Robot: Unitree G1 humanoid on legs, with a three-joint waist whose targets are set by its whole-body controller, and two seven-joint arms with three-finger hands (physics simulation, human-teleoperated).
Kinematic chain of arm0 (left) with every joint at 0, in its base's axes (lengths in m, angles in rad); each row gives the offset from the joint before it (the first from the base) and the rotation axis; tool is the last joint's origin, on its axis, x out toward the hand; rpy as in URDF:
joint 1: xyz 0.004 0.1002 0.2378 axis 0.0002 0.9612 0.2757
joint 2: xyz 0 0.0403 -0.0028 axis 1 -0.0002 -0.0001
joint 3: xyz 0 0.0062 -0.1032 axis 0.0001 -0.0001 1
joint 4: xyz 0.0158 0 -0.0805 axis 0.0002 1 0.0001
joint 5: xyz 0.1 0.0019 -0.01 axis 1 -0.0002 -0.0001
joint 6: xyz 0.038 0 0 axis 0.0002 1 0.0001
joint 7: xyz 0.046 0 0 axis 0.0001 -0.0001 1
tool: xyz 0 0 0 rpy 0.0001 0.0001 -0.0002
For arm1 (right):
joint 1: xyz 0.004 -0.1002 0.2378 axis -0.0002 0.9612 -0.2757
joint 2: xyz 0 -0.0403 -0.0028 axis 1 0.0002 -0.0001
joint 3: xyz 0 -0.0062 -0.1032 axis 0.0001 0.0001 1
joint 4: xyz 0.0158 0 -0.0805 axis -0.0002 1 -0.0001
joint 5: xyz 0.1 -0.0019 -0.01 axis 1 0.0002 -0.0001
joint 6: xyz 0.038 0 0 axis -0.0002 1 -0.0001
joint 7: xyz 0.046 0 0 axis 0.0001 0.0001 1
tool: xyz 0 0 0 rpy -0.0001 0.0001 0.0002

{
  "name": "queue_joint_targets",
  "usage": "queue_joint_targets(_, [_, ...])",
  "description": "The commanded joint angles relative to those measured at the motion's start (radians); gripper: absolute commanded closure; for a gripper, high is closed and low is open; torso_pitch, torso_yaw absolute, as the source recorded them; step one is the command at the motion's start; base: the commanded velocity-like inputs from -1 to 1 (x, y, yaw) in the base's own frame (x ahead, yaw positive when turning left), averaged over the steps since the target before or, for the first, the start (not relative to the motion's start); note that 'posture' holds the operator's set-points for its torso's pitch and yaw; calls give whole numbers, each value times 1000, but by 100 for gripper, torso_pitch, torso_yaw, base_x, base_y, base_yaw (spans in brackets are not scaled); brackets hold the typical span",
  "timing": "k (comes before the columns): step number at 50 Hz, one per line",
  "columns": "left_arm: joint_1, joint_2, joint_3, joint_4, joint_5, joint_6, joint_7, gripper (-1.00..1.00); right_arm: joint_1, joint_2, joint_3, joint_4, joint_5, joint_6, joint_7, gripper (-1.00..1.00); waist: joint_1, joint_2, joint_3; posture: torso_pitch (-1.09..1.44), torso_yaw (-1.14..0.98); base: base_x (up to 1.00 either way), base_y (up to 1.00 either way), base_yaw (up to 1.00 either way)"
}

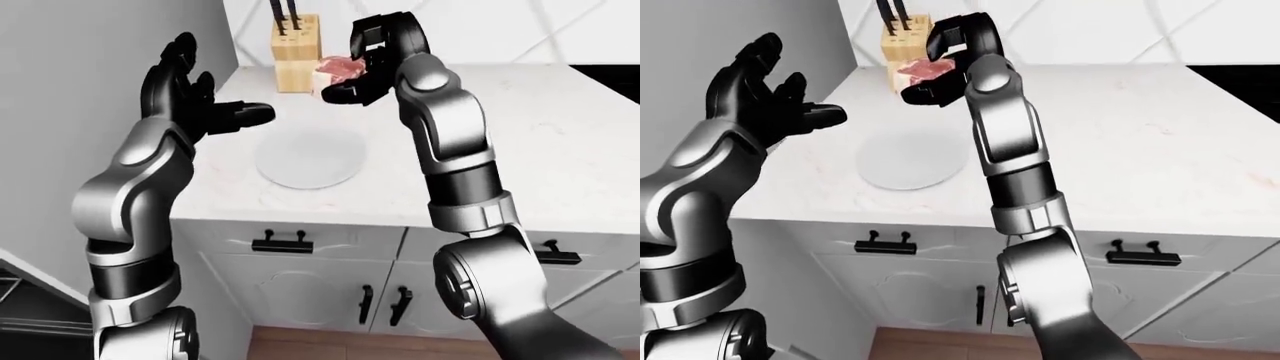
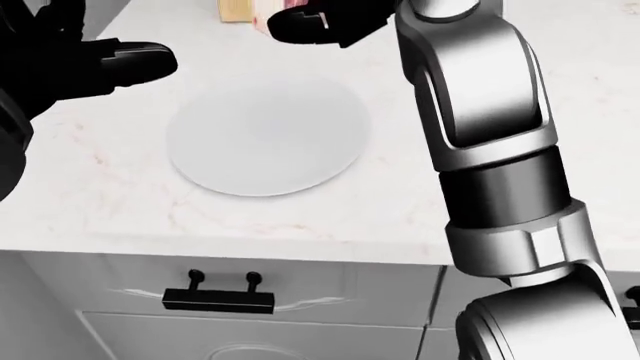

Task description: Place the steak on the top rack of the oven.

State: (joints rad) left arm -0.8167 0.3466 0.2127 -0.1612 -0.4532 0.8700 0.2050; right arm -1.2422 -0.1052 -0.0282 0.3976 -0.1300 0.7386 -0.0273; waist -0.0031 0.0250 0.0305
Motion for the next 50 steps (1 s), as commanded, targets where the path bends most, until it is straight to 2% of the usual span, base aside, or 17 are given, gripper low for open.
queue_joint_targets(1, [-36, 11, 10, -35, 0, -33, -2, -100, -50, -11, -12, -57, -3, -47, -12, 100, -2, 4, -32, 0, 0, -9, 0, 0])
queue_joint_targets(6, [-34, 11, 10, -27, 3, -42, -6, -100, -47, -8, -11, -54, 0, -51, -15, 100, -3, 5, -30, 0, 0, -9, 0, 0])
queue_joint_targets(12, [-34, 12, 12, -34, -1, -33, -4, -100, -42, -4, -10, -56, 2, -55, -20, 100, -5, 24, -21, 0, 0, -9, 0, 0])
queue_joint_targets(17, [-36, 13, 12, -36, -3, -30, -2, -100, -44, -3, -9, -56, 3, -53, -21, 100, -11, 18, -36, 0, 0, -16, 0, 0])
queue_joint_targets(21, [-36, 13, 12, -36, -3, -30, -1, -100, -42, -2, -8, -50, 4, -60, -22, 100, -8, -15, -40, 0, 0, -17, 0, 0])
queue_joint_targets(23, [-34, 12, 11, -30, -1, -38, -4, -100, -40, 0, -9, -49, 5, -62, -23, 100, -5, -60, -41, 0, 0, -17, 0, 0])
queue_joint_targets(24, [-34, 12, 10, -28, 0, -41, -5, -100, -40, 0, -8, -48, 5, -63, -23, 100, -5, -31, -34, 0, 0, -18, 0, 0])
queue_joint_targets(26, [-35, 12, 11, -33, -1, -34, -3, -100, -38, -1, -10, -51, 6, -63, -22, 100, -4, -45, -38, 0, 0, -17, 0, 0])
queue_joint_targets(27, [-35, 11, 11, -33, -1, -34, -2, -100, -38, -2, -10, -50, 7, -64, -21, 100, -5, -42, -43, 0, 0, -17, 0, 0])
queue_joint_targets(29, [-36, 11, 11, -33, -2, -33, -1, -100, -37, -2, -10, -49, 8, -66, -21, 100, 0, -33, -47, 0, 0, -18, 0, 0])
queue_joint_targets(34, [-38, 10, 10, -35, -2, -30, 1, -100, -37, -3, -9, -50, 8, -63, -19, 100, 6, 8, -28, 0, 0, -17, 0, 0])
queue_joint_targets(36, [-37, 9, 9, -31, 0, -35, 0, -100, -38, -3, -7, -50, 6, -62, -19, 100, 3, 44, -26, 0, 0, -18, 0, 0])
queue_joint_targets(38, [-36, 10, 9, -28, 2, -39, -3, -100, -42, -3, -8, -49, 6, -61, -18, 100, 1, 105, -38, 0, 0, -17, 0, 0])
queue_joint_targets(39, [-35, 10, 10, -31, 1, -36, -2, -100, -43, -4, -7, -47, 5, -62, -18, 100, 6, 63, -29, 0, 0, -18, 0, 0])
queue_joint_targets(40, [-35, 10, 10, -32, 0, -35, -2, -100, -43, -4, -7, -49, 5, -60, -17, 100, -2, 76, -37, 0, 0, -18, 0, 0])
queue_joint_targets(43, [-36, 8, 9, -37, -1, -30, 1, -100, -40, -4, -6, -53, 3, -57, -15, 100, -2, 52, -50, 0, 0, -18, 0, 0])
queue_joint_targets(50, [-38, 9, 9, -36, -1, -29, 2, -100, -39, -1, -8, -42, 3, -66, -15, 100, -5, -2, -42, 0, 0, -18, -2, 0])
